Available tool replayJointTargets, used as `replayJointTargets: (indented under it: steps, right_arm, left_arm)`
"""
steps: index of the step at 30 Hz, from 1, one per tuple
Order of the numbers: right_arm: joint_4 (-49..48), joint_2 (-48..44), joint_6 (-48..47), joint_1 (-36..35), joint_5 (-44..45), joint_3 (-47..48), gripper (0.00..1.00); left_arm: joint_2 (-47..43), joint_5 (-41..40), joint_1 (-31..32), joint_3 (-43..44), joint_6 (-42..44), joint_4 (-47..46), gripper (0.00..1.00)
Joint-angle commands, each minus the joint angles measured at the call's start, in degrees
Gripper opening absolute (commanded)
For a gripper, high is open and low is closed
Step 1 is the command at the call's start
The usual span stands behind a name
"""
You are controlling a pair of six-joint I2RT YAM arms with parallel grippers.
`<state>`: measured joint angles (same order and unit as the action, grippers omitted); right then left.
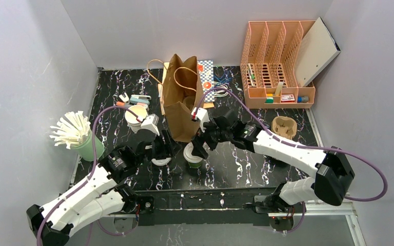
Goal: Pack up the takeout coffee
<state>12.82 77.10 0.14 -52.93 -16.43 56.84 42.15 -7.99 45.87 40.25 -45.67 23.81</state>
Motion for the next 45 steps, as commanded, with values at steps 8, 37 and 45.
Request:
replayJointTargets:
  steps: [8, 37, 45]
  right_arm:
    - [3.0, 4.1, -4.2, -3.3, 3.5, 5.7, 0.98]
    - [7.0, 6.5, -3.7, -9.4, 15.5, 6.4, 0.94]
    - [8.5, 7.1, -3.6, -12.3, 20.8, 5.9, 0.92]
  left_arm:
    - [-1.1, 3.8, -3.9, -4.8, -3.8, -3.9, 0.48]
    - [4.3, 16.0, -7.2, -12.9, -6.7, -15.9, 0.39]
    - [4.3, 17.2, -7.2, -14.1, -7.5, -17.9, 0.39]
